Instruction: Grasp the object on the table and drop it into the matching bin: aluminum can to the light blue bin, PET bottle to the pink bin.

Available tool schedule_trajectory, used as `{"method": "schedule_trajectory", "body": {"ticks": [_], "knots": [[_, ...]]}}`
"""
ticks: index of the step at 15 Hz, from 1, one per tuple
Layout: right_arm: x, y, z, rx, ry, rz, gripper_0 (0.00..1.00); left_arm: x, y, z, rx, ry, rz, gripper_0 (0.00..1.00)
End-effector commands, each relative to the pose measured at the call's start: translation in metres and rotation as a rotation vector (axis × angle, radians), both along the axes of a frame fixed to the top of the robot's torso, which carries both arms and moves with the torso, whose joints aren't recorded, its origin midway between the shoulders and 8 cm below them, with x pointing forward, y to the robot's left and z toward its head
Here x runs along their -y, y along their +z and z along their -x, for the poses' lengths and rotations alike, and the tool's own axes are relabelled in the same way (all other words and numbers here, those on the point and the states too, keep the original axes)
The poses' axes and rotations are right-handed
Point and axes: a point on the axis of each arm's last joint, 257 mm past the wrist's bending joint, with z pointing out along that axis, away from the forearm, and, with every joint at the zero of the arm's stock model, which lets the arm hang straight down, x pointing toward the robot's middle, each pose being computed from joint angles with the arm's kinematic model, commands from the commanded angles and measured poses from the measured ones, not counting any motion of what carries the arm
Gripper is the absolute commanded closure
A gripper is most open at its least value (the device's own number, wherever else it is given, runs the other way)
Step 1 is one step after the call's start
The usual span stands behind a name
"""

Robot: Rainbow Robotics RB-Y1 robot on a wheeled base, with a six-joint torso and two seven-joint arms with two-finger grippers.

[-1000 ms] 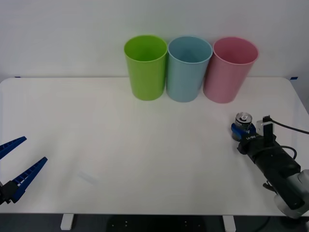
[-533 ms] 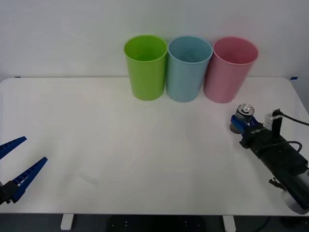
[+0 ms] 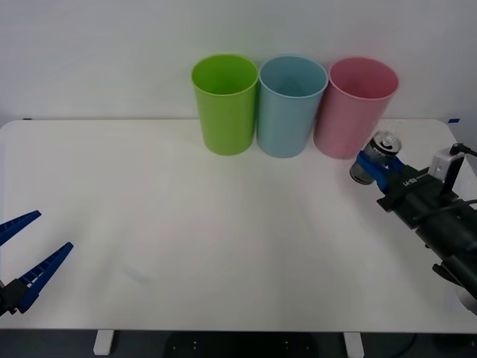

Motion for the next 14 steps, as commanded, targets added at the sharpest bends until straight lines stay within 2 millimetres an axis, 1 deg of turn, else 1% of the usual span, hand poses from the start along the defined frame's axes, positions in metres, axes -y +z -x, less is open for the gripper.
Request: {"method": "schedule_trajectory", "body": {"ticks": [1,3,4,6,8,9,10,12,14], "knots": [[-0.014,0.039,0.005,0.04,0.053,-0.029,1.0,0.0,0.0,0.0,0.0,0.0,0.0,0.0],[-0.02,0.061,0.006,0.057,0.085,-0.043,1.0,0.0,0.0,0.0,0.0,0.0,0.0,0.0],[-0.021,0.068,0.004,0.06,0.093,-0.044,1.0,0.0,0.0,0.0,0.0,0.0,0.0,0.0],[-0.028,0.088,-0.005,0.072,0.12,-0.033,1.0,0.0,0.0,0.0,0.0,0.0,0.0,0.0],[-0.036,0.1,-0.015,0.067,0.144,-0.047,1.0,0.0,0.0,0.0,0.0,0.0,0.0,0.0],[-0.041,0.106,-0.022,0.073,0.154,-0.042,1.0,0.0,0.0,0.0,0.0,0.0,0.0,0.0],[-0.044,0.108,-0.029,0.072,0.158,-0.035,1.0,0.0,0.0,0.0,0.0,0.0,0.0,0.0],[-0.051,0.108,-0.051,0.062,0.166,-0.019,1.0,0.0,0.0,0.0,0.0,0.0,0.0,0.0],[-0.057,0.117,-0.072,0.064,0.165,-0.006,1.0,0.0,0.0,0.0,0.0,0.0,0.0,0.0]]}}
